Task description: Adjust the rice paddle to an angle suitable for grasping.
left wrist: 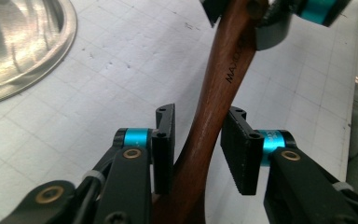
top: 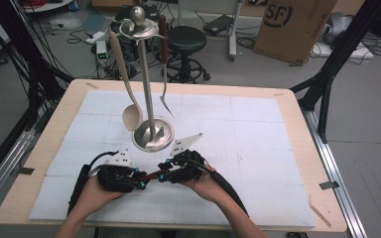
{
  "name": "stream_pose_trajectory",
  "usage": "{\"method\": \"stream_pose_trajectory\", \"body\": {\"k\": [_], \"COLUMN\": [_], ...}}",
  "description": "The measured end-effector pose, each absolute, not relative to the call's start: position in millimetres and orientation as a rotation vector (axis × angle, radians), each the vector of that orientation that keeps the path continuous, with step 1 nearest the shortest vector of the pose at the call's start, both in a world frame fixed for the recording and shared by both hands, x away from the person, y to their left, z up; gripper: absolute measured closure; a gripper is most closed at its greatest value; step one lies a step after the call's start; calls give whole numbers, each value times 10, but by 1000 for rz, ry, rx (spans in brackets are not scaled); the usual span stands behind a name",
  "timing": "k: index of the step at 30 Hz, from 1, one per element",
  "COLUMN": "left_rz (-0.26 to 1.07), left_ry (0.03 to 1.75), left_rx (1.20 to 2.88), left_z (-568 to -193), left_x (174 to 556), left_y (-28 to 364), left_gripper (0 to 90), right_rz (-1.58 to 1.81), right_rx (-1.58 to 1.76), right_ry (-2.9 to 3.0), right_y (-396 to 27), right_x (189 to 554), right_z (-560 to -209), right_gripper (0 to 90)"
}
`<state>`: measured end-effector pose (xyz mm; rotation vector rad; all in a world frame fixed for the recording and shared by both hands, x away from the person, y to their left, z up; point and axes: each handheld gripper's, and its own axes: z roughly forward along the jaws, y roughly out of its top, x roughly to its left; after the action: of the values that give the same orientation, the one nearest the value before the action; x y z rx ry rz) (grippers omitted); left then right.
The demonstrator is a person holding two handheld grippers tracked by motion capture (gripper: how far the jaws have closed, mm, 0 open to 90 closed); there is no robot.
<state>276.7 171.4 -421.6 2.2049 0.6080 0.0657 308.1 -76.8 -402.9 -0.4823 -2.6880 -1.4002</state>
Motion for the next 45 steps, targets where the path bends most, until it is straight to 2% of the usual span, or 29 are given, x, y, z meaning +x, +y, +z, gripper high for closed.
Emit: {"method": "stream_pose_trajectory", "body": {"k": [12, 23, 29, 32, 45], "left_rz": [39, 47, -7, 1, 28], "left_ry": [592, 609, 616, 627, 623], "left_rx": [2186, 2147, 2121, 2111, 2062], "left_z": [-4201, -4174, -4170, -4163, -4124], "left_x": [2756, 2759, 2779, 2781, 2757], "left_y": [1722, 1753, 1793, 1819, 1796], "left_gripper": [771, 771, 703, 765, 771], "right_rz": [-1429, -1452, -1469, -1478, -1532], "right_rx": [-600, -636, -629, -626, -666], "right_ry": [-2645, -2571, -2566, -2556, -2466], "right_y": [-874, -894, -886, -884, -797], "right_x": [3126, 3139, 3149, 3154, 3146], "right_z": [-4117, -4149, -4140, -4128, -4117], "right_gripper": [575, 606, 615, 620, 596]}}
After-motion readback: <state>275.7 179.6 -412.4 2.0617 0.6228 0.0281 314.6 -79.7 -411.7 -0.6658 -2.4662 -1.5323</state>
